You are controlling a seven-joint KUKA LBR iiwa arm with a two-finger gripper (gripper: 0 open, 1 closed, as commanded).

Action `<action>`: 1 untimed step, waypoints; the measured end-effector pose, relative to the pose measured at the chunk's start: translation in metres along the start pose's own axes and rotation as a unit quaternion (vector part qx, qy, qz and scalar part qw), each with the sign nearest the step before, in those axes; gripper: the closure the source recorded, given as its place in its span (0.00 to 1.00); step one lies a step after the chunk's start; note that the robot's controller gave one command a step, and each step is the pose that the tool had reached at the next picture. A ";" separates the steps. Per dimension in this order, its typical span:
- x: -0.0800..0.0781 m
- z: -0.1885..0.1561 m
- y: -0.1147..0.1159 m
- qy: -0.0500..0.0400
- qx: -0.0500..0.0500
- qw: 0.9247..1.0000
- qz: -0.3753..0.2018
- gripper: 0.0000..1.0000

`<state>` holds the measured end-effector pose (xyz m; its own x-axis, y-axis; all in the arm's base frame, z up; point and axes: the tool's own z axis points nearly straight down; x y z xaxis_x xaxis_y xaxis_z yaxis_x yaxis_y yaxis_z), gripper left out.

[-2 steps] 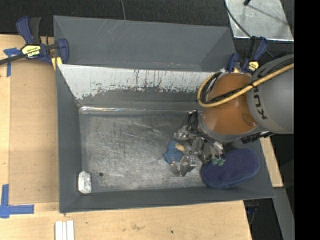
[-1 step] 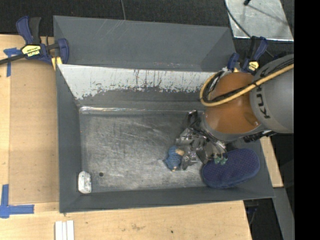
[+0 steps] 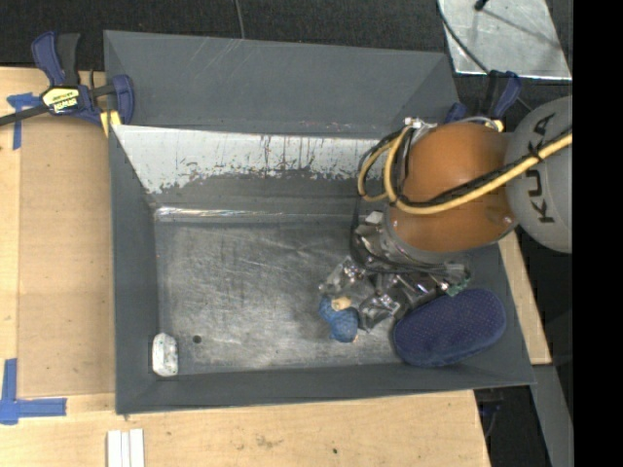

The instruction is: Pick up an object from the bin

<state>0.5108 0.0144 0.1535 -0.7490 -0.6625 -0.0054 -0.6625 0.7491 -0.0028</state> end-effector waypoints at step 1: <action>-0.013 -0.100 -0.008 -0.002 0.002 1.000 0.004 1.00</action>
Offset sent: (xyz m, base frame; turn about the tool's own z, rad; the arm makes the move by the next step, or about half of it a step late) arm 0.0119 0.0027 0.0953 0.0061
